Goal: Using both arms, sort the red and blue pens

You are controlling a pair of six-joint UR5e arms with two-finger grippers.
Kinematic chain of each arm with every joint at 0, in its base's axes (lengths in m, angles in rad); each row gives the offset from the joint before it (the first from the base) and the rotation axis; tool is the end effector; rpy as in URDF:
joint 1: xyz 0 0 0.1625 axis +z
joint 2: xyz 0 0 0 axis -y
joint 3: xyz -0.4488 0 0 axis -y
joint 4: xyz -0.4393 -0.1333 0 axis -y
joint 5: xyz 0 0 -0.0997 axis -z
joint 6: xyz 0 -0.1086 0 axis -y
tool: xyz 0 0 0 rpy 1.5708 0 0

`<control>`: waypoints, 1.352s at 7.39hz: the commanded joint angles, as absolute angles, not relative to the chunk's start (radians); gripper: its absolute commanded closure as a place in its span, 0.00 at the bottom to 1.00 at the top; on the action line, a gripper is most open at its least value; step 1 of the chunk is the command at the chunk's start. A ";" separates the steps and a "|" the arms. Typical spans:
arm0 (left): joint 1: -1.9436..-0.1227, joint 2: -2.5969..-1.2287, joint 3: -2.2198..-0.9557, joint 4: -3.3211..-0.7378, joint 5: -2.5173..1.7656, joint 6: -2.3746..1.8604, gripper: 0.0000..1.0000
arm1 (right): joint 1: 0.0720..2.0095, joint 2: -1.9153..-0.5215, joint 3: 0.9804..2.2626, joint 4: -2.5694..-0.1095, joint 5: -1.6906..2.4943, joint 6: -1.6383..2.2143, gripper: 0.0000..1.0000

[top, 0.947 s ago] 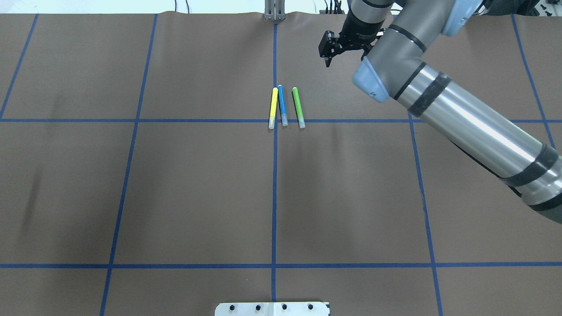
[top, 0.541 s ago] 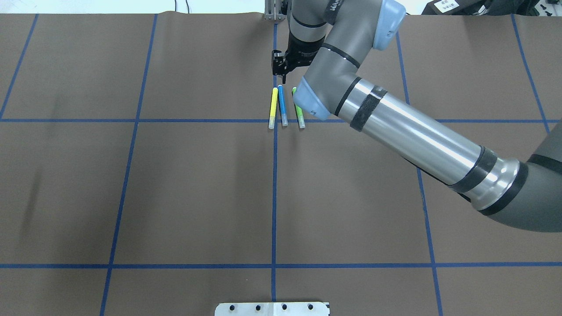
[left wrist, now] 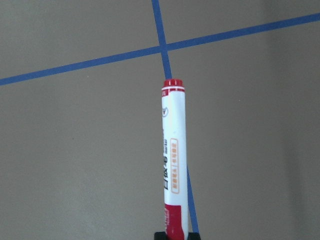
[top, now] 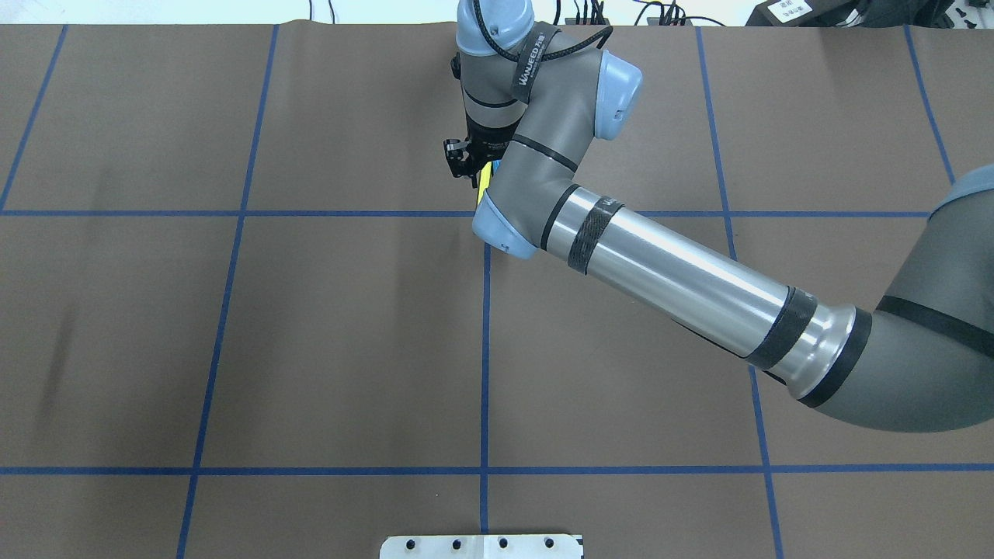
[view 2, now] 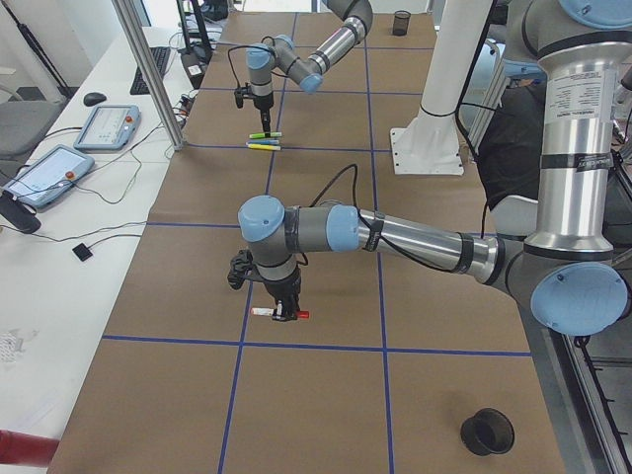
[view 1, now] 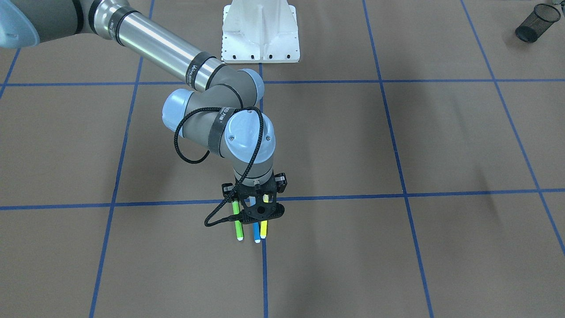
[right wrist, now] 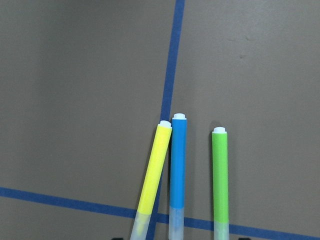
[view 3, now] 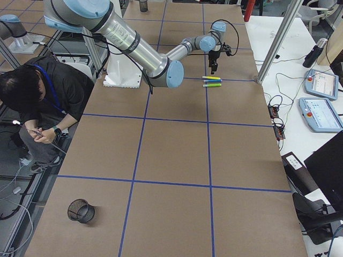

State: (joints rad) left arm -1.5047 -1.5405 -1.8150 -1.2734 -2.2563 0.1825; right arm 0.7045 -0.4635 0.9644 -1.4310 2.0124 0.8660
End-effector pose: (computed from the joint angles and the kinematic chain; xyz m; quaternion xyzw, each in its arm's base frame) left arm -0.0309 -0.5112 0.6099 -0.0197 0.3375 0.1027 0.9355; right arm -0.6488 -0.6655 0.1713 0.0407 -0.3687 -0.0691 0.9261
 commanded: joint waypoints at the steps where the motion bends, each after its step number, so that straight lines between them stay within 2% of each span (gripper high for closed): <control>1: -1.505 -1.542 -1.815 -1.273 -2.255 0.183 1.00 | 0.699 -0.471 0.948 -1.411 2.009 0.877 0.43; 3: -1.503 -1.542 -1.816 -1.273 -2.255 0.183 1.00 | 0.699 -0.492 0.939 -1.366 2.011 0.877 0.46; 10: -1.503 -1.542 -1.816 -1.273 -2.255 0.183 1.00 | 0.681 -0.502 0.914 -1.318 2.011 0.897 0.46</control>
